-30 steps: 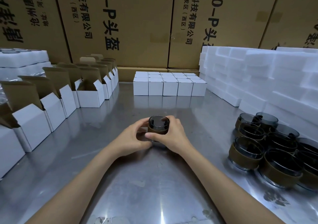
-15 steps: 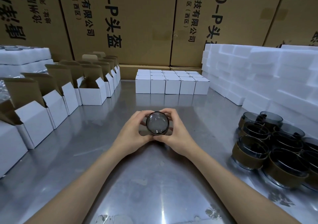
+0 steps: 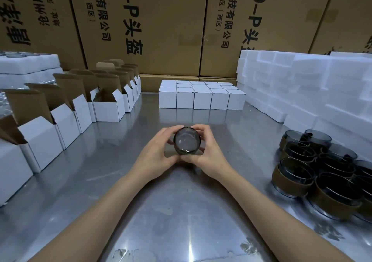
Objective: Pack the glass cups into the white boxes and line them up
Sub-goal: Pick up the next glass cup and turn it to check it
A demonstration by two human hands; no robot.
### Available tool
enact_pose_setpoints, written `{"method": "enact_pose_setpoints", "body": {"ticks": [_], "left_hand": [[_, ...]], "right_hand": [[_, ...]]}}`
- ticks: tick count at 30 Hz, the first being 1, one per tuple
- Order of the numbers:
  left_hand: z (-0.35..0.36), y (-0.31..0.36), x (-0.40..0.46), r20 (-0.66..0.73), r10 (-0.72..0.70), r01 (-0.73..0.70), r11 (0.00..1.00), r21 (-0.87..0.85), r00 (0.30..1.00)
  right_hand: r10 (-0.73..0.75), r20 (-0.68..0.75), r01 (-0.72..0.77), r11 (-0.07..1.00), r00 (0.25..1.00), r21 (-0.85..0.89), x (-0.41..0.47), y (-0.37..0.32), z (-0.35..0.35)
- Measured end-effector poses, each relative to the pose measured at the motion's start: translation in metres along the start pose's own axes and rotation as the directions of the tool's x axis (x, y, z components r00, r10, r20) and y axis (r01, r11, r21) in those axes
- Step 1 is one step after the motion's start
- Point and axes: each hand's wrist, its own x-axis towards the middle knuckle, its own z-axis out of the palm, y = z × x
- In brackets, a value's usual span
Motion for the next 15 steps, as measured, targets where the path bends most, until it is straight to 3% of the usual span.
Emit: {"method": "enact_pose_setpoints", "body": {"ticks": [6, 15], "left_hand": [[-0.0015, 0.0034, -0.0013, 0.015, -0.058, 0.059, 0.995, -0.076, 0.998], [-0.0046, 0.0045, 0.0015, -0.04, -0.37, 0.35, 0.904, -0.245, 0.928]], "right_hand": [[0.221, -0.095, -0.187, 0.941, 0.971, 0.281, 0.0022, -0.004, 0.0023], [0.205, 0.087, -0.219, 0.952, 0.975, 0.215, 0.0011, -0.0068, -0.0017]]}}
